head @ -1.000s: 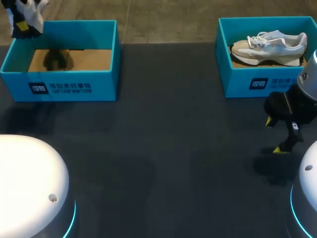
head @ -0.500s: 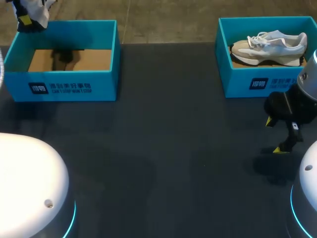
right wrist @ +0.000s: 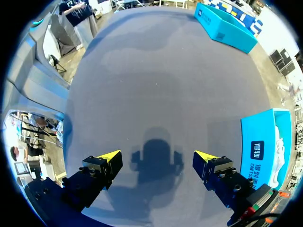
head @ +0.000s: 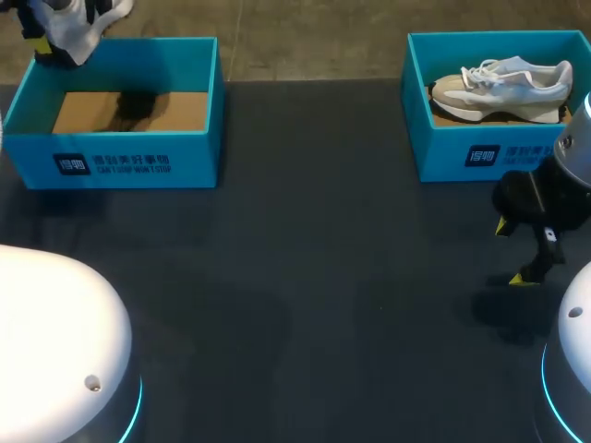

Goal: Take the shoe out of the shoebox, open the shoe tongue, remove and reinsert the insole, then place the shoe into the shoebox

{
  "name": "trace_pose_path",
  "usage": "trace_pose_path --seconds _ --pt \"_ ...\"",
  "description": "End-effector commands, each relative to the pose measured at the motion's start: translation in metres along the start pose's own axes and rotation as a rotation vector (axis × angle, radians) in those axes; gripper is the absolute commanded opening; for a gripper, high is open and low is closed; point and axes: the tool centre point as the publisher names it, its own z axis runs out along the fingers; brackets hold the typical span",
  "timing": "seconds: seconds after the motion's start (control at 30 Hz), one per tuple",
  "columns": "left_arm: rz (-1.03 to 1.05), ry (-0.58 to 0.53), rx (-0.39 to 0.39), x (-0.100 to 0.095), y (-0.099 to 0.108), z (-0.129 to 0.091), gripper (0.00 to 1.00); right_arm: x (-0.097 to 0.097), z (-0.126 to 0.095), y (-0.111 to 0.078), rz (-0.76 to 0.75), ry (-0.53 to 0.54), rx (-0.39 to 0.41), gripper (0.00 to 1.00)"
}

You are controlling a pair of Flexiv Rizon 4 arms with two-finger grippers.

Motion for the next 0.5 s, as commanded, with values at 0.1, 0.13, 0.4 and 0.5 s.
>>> trace_pose_path --seconds 0.1,0.13,0.4,0.5 --pt "0.276 0.014 -0.107 0.0132 0.0018 -0.0085 0.0 0.001 0.0005 0.0002 0.001 -0.002 0.003 1.0" --pt "0.276 0.014 -0.107 0.0132 0.0018 -0.0085 0.0 0.001 0.0005 0.0002 0.001 -0.002 0.003 1.0" --pt "0.276 0.014 -0.107 0.0132 0.0018 -0.0085 0.0 0.001 0.0005 0.0002 0.001 -0.002 0.003 1.0" --pt "0.276 0.014 -0.107 0.0132 0.0018 -0.0085 0.0 0.001 0.0005 0.0002 0.001 -0.002 0.003 1.0"
